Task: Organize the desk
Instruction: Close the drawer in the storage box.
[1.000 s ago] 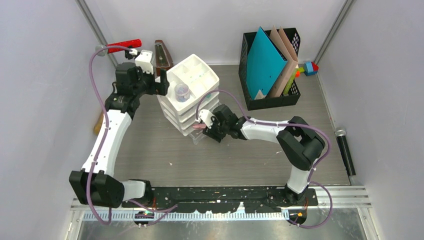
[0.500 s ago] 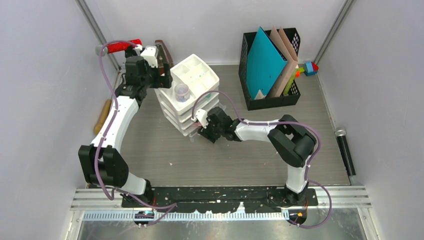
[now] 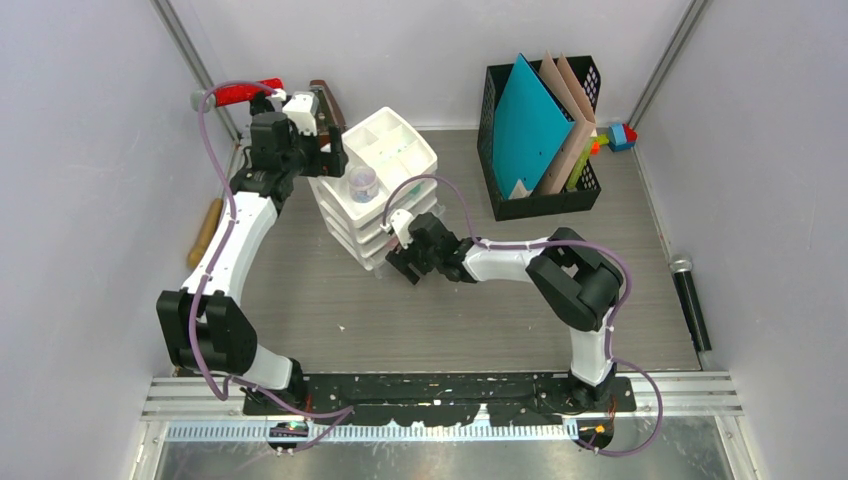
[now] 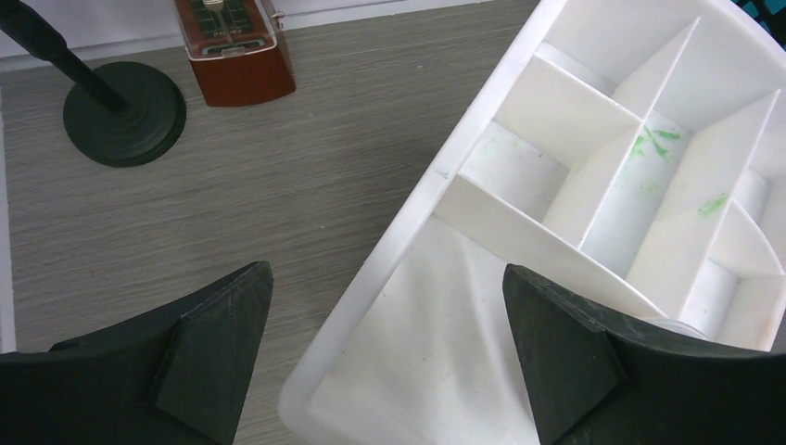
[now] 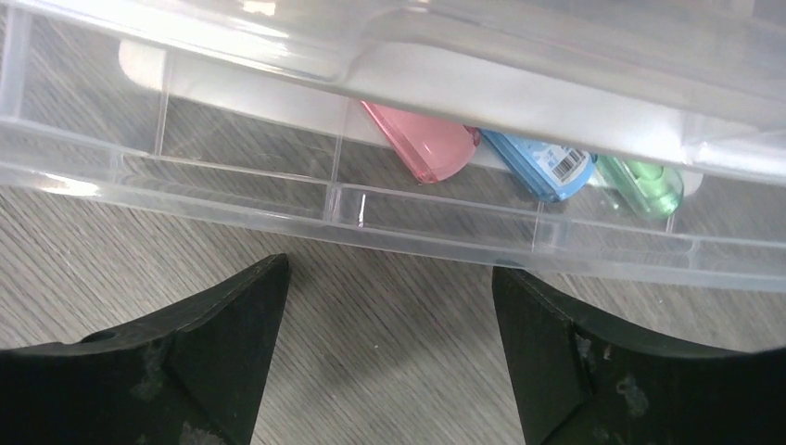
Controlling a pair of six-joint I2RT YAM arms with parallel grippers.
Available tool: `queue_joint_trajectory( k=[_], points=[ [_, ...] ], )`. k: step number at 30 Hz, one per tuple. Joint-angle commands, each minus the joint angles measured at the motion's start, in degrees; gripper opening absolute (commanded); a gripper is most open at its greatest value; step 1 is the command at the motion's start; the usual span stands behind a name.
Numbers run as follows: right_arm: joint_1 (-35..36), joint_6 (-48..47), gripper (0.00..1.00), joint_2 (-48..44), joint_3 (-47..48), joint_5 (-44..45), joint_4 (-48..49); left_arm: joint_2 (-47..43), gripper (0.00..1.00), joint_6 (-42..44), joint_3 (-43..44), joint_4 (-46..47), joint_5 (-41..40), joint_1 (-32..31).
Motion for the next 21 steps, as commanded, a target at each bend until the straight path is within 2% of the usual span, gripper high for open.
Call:
queue_joint_trajectory(
  k=[1, 10, 17, 21],
  points=[
    [0.17, 9.41, 0.88, -3.21, 2.39, 3.13, 0.57, -0.11, 0.99, -1.23, 0.18, 2.08, 1.22, 0.18],
    [-3.06, 24.39, 0.93, -2.08, 2.26, -1.03, 1.96, 0.17, 0.99, -1.79, -0.39, 2.46, 1.23, 0.18],
    [-6.6, 29.88, 0.95, -1.5, 1.92, -5.23, 4.71, 0.75, 0.99, -2.67, -1.05, 2.89, 2.03, 0.18],
    [-6.99, 33.83, 0.97, 0.74, 5.47, -8.84, 2.77, 0.94, 0.99, -3.34, -1.67, 3.46, 3.0, 0.18]
  ],
)
